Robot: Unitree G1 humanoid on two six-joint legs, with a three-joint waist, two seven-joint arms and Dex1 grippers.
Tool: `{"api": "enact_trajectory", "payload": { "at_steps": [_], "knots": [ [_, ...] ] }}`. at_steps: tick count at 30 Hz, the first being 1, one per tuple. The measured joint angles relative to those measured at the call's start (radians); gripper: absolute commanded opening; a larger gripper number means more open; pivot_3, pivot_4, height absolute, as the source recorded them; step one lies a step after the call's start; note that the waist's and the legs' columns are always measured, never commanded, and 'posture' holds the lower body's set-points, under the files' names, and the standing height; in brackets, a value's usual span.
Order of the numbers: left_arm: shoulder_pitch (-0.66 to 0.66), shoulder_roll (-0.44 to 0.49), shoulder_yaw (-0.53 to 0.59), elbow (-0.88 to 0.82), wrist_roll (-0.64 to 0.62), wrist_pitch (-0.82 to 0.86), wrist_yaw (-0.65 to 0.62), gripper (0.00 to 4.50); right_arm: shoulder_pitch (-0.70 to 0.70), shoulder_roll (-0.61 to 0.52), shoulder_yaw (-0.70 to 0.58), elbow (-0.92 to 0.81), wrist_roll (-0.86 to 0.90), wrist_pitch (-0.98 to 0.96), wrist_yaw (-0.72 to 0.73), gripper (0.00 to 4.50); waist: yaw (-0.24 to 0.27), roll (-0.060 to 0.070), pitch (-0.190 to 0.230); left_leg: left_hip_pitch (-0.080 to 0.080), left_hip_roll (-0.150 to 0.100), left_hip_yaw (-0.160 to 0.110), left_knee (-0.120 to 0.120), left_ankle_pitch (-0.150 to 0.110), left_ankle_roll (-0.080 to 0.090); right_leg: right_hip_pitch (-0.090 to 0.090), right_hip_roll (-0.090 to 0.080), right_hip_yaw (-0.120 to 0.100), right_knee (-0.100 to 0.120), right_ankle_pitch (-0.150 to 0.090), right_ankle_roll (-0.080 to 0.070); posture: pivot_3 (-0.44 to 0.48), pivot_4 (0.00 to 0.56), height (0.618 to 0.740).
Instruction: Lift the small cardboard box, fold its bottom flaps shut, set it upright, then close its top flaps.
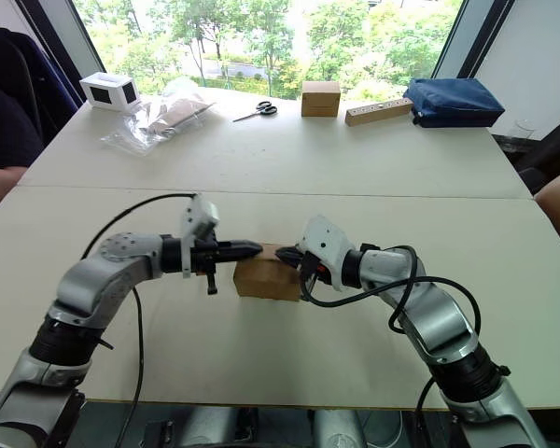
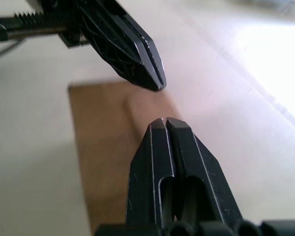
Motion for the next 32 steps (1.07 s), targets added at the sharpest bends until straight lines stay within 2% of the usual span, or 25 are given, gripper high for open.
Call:
{"api": "enact_trajectory", "payload": {
  "at_steps": [3, 10, 12, 14, 17, 23, 32],
  "knots": [
    [0.011, 0.074, 0.084, -0.033, -0.054, 0.09, 0.04, 0.06, 0.037, 0.025, -0.087, -0.028, 0.059, 0.014, -0.03, 0.0, 0.0, 0.0, 0.0, 0.0, 0.0, 0.0, 0.0, 0.0, 0.0, 0.0, 0.0, 0.0, 0.0, 0.0, 0.0, 0.0, 0.15, 0.74],
    [0.117, 0.227, 0.16, -0.076, -0.026, 0.085, 0.066, 0.06, 0.092, 0.044, -0.29, -0.109, 0.289, 0.176, -0.11, 0.0, 0.001, 0.0, 0.0, 0.0, 0.0, 0.0, -0.001, 0.0, 0.0, 0.0, -0.001, 0.0, -0.001, -0.001, -0.002, 0.0, 0.15, 0.74],
    [0.257, 0.325, 0.175, -0.138, 0.001, 0.061, 0.027, 0.06, 0.148, 0.012, -0.342, -0.127, 0.341, 0.211, -0.107, 0.0, -0.004, 0.001, 0.0, 0.001, 0.0, 0.002, -0.004, 0.0, -0.001, 0.0, -0.002, 0.001, -0.003, -0.002, -0.003, 0.0, 0.15, 0.74],
    [0.361, 0.371, 0.178, -0.165, 0.021, 0.044, -0.007, 0.06, 0.19, -0.033, -0.388, -0.117, 0.355, 0.226, -0.099, 0.0, -0.003, 0.002, 0.001, 0.001, -0.001, 0.003, -0.005, 0.0, -0.001, 0.0, -0.003, 0.001, -0.004, -0.002, -0.004, 0.0, 0.15, 0.74],
    [0.44, 0.371, 0.225, -0.184, -0.02, 0.048, -0.036, 0.06, 0.256, -0.132, -0.403, -0.109, 0.361, 0.233, -0.041, 0.0, 0.006, 0.002, 0.001, 0.001, 0.0, 0.001, -0.005, 0.0, -0.001, 0.001, -0.005, -0.001, -0.008, -0.002, -0.005, 0.0, 0.15, 0.74],
    [0.516, 0.371, 0.299, -0.189, -0.088, 0.098, -0.055, 0.06, 0.416, -0.289, -0.41, -0.119, 0.372, 0.257, 0.072, 0.0, 0.003, 0.002, 0.001, 0.001, 0.0, 0.002, -0.007, -0.001, 0.0, 0.001, -0.006, -0.001, -0.012, -0.002, -0.005, 0.0, 0.15, 0.74],
    [0.577, 0.37, 0.296, -0.197, -0.118, 0.122, -0.07, 0.06, 0.483, -0.324, -0.437, -0.141, 0.383, 0.262, 0.083, 0.0, 0.002, 0.002, 0.001, 0.001, 0.0, 0.003, -0.008, 0.0, 0.0, 0.001, -0.005, -0.001, -0.012, -0.002, -0.005, 0.0, 0.15, 0.74]
  ]
}}
